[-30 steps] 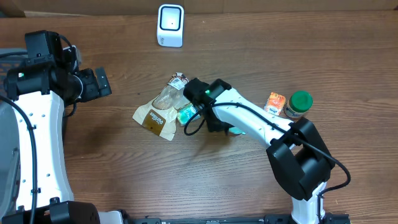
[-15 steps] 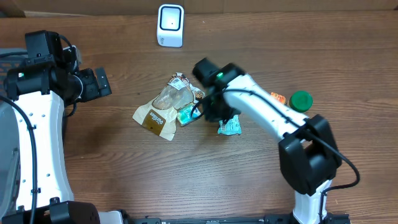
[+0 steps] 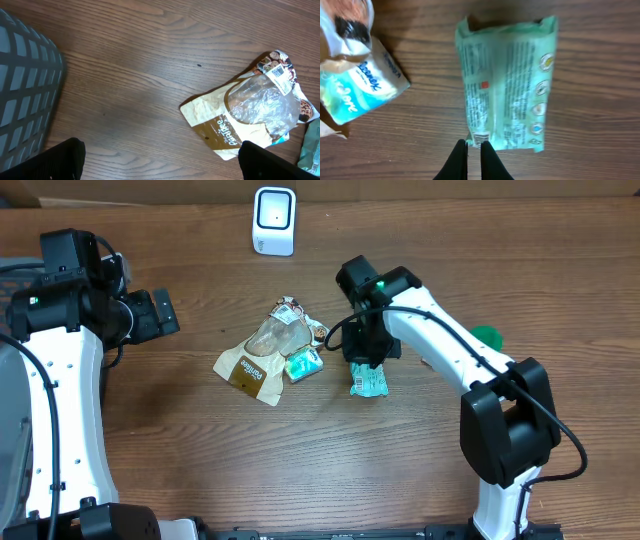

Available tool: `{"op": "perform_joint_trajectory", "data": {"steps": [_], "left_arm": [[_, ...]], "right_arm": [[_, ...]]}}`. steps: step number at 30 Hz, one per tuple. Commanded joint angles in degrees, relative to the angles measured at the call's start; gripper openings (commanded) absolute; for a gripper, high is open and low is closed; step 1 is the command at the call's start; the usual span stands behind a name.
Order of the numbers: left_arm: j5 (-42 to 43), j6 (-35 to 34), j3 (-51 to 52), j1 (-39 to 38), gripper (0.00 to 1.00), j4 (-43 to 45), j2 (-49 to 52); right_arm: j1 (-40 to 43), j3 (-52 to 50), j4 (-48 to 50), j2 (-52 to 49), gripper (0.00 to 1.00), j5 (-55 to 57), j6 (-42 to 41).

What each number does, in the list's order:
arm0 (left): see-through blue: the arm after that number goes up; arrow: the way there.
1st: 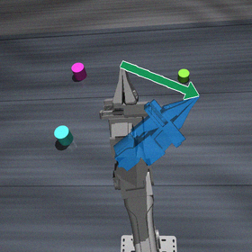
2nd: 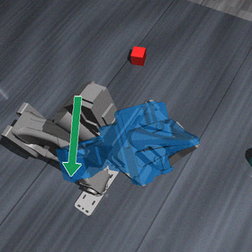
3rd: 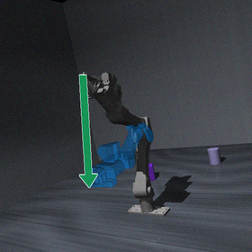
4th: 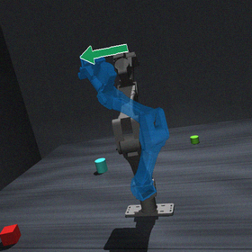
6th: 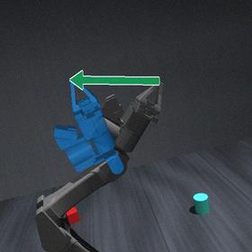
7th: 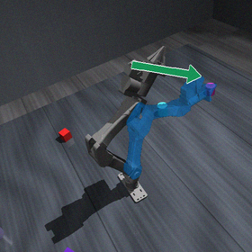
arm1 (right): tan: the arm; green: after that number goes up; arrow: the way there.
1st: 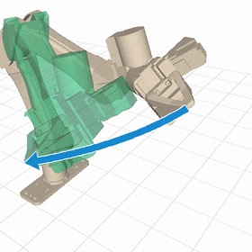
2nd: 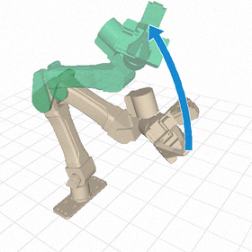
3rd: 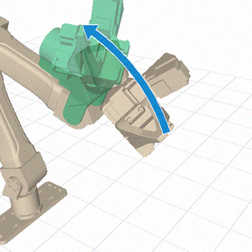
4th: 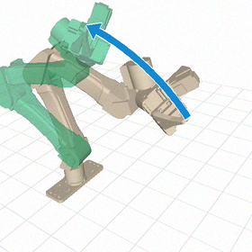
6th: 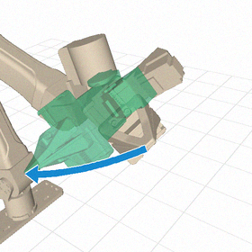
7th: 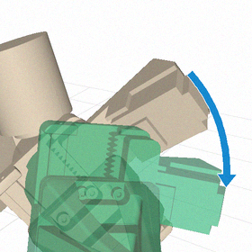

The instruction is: Scan the item barcode

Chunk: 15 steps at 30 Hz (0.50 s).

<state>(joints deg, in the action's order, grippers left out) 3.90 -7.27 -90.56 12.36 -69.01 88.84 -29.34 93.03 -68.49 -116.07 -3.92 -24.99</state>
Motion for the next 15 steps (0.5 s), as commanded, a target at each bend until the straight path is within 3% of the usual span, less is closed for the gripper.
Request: {"op": "perform_joint_trajectory", "data": {"steps": [1,8,11,15], "left_arm": [[0.15,0.68,-0.33,-0.37,1.0,0.04,-0.35],[0.17,0.68,-0.33,-0.37,1.0,0.04,-0.35],[0.17,0.68,-0.33,-0.37,1.0,0.04,-0.35],[0.17,0.68,-0.33,-0.37,1.0,0.04,-0.35]], "right_arm": [[-0.2,-1.84,1.09,-2.54,0.07,-0.66,-2.69],[-0.15,-5.16,5.29,-5.57,0.08,-0.72,-3.76],[-0.15,-5.64,5.68,-6.73,0.21,-0.72,-3.76],[-0.15,-5.6,5.7,-7.17,0.25,-0.72,-3.45]]}}
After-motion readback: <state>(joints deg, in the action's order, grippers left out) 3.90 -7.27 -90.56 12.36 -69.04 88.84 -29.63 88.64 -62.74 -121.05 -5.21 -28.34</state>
